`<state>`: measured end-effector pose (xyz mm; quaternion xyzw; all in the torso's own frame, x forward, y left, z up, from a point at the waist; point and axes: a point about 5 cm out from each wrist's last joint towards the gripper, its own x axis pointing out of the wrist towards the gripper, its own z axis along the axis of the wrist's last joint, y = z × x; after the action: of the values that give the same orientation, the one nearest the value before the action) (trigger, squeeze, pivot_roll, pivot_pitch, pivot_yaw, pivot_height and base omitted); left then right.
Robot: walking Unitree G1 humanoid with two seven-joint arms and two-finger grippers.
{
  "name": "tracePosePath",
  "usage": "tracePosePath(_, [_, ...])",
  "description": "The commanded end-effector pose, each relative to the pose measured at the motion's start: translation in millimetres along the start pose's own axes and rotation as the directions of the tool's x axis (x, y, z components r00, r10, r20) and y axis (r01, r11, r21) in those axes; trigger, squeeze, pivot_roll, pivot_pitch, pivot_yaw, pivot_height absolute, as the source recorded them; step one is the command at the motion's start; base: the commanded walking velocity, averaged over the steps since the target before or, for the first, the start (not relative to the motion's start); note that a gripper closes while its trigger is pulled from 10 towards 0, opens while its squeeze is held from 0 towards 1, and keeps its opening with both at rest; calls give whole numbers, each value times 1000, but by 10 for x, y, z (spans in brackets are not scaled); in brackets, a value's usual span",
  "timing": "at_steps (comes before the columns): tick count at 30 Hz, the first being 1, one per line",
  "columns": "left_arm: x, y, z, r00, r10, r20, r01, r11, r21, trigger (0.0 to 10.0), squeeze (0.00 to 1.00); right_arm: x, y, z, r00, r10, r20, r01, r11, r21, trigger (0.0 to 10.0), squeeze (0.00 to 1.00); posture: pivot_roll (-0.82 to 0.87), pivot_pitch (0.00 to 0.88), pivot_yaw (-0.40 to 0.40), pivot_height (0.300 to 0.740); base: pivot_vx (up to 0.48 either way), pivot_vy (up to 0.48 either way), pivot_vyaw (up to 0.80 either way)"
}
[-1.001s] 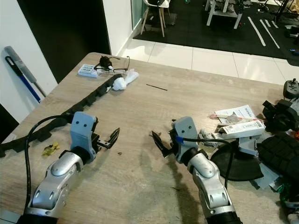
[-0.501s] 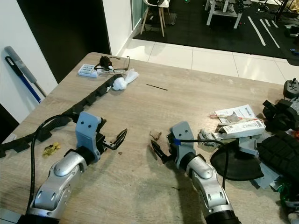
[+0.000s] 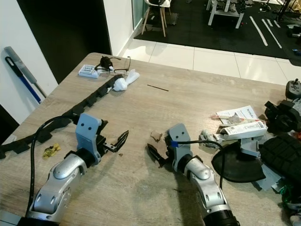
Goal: Picking trash to rubbish bin
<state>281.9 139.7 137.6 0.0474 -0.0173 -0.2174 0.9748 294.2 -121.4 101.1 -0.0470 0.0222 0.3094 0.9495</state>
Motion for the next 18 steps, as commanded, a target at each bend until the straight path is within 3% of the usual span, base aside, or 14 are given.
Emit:
tracePosePath(1, [-6,-26,-6,1000,-19,-2,19,1000,5,10000,0,-5,13,-98,1000,8,-29,-7,1000,24,10000,0,57,141,12,740,0,0,0])
tracePosePath(4, [-6,-39,-13,1000,-22,-3,22,1000,7,10000,0,110,0,-160,999,19,-44,-18,1000,21,10000,0,56,142,12,740,0,0,0])
tracePosePath(11, [-16,-33,-16,1000,-22,-6,22,1000,9,10000,0,162,10,-174,998,35,-57,-34,999,12,10000,0,63,141,7,740,0,0,0])
tracePosePath(13, [-16,-33,-15,1000,-22,-6,22,1000,9,10000,0,165,12,-176,998,36,-56,-35,999,14,9412,0,63,141,7,740,0,0,0])
tracePosePath(14, [-15,-34,-15,1000,-24,-6,24,1000,9,10000,0,163,13,-182,998,37,-59,-36,999,18,4431,0,65,138,8,740,0,0,0])
tracePosePath(15, [-15,-35,-15,1000,-24,-6,24,1000,9,10000,0,162,13,-186,997,38,-61,-37,999,22,4431,0,65,138,8,740,0,0,0])
tracePosePath(16, [-15,-36,-15,1000,-26,-6,26,1000,10,10000,0,156,17,-195,997,42,-64,-39,999,35,0,0,65,137,9,740,0,0,0])
tracePosePath(18, [-14,-37,-15,1000,-28,-6,28,1000,11,10000,0,155,19,-215,997,49,-65,-46,998,54,0,0,64,135,9,740,0,0,0])
